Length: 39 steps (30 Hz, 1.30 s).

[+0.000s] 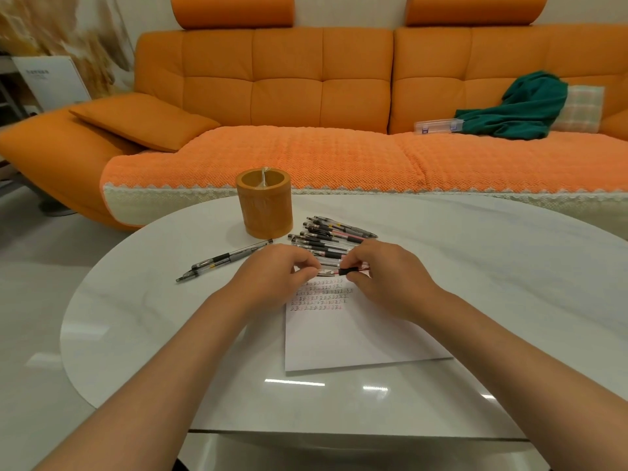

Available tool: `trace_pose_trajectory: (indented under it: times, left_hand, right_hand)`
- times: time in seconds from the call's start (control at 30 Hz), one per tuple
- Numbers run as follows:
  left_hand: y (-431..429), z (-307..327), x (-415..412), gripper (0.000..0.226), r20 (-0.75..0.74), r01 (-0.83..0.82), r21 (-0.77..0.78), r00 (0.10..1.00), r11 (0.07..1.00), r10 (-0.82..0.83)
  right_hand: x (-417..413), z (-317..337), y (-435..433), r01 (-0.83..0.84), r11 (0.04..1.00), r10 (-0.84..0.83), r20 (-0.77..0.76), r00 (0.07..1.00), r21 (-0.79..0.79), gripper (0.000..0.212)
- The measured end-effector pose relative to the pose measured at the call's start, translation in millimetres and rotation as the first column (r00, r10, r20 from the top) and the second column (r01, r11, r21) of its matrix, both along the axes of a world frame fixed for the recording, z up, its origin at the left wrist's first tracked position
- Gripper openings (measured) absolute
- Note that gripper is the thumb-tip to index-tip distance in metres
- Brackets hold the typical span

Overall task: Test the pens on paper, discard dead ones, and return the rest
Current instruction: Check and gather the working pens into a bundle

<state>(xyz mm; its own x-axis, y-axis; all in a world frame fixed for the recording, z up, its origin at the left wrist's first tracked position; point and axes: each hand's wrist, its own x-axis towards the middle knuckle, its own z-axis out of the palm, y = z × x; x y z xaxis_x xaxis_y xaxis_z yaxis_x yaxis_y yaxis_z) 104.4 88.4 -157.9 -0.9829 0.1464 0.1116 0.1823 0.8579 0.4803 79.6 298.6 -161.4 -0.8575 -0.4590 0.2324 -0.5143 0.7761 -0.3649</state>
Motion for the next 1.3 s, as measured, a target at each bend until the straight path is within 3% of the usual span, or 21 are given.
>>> trace_pose_trajectory:
  times: [0.17, 0.3, 0.4, 0.47, 0.67, 0.8, 0.87, 0.93, 1.0, 1.13, 1.3]
  left_hand:
    - [5.7, 0.1, 2.3, 0.013, 0.048, 0.010, 0.118, 0.999, 0.993, -0.016]
    - [8.0, 3.1, 4.7, 0.013, 0.134, 0.037, 0.288, 0.988, 0.957, -0.079]
    - [14.0, 5.0, 8.0, 0.012, 0.192, 0.064, 0.358, 0.971, 0.931, -0.141]
    - [17.3, 4.8, 10.1, 0.010, 0.235, 0.056, 0.390, 0.959, 0.919, -0.158]
    - [19.4, 4.0, 11.9, 0.011, 0.259, 0.032, 0.415, 0.954, 0.909, -0.152]
    - [17.5, 4.0, 11.3, 0.012, 0.247, 0.004, 0.395, 0.963, 0.919, -0.111]
    - [12.4, 3.7, 8.7, 0.013, 0.182, -0.019, 0.348, 0.982, 0.937, -0.048]
    - [5.3, 2.9, 5.0, 0.012, 0.099, -0.071, 0.314, 0.994, 0.947, 0.041]
    - [-1.0, 1.1, 2.2, 0.007, 0.023, -0.125, 0.273, 0.992, 0.954, 0.123]
    - [-8.1, -6.6, 0.4, 0.031, -0.052, -0.196, 0.125, 0.978, 0.973, 0.203]
    - [-9.4, -10.3, 7.4, 0.033, 0.028, -0.077, -0.033, 0.997, 0.997, 0.078]
  right_hand:
    - [0.3, -4.9, -4.7, -0.038, 0.999, 0.039, 0.028, 0.999, -0.037, 0.014]
    - [7.5, -6.1, -5.4, -0.102, 0.992, 0.106, -0.060, 0.993, 0.068, 0.018]
    - [11.6, -6.7, -7.2, -0.062, 0.976, 0.098, -0.163, 0.982, 0.209, 0.056]
    - [11.8, -8.8, -10.7, -0.029, 0.968, 0.086, -0.217, 0.972, 0.250, 0.070]
    - [13.9, -12.6, -17.6, 0.016, 0.971, 0.043, -0.239, 0.970, 0.240, 0.063]
    - [10.9, -11.6, -20.0, -0.030, 0.977, 0.064, -0.153, 0.986, 0.212, 0.058]
    - [8.6, -8.7, -18.7, -0.082, 0.983, 0.093, -0.058, 0.994, 0.162, 0.042]
    - [5.4, -8.0, -18.6, -0.105, 0.993, 0.103, 0.057, 0.993, 0.049, 0.019]
    - [0.7, -9.5, -19.9, -0.104, 0.989, 0.115, 0.118, 0.986, -0.101, 0.025]
    - [-13.4, -13.5, -18.9, -0.027, 0.994, 0.037, 0.090, 0.995, -0.110, 0.035]
    - [-21.5, -13.3, -15.7, 0.001, 0.999, 0.000, 0.009, 1.000, -0.048, 0.021]
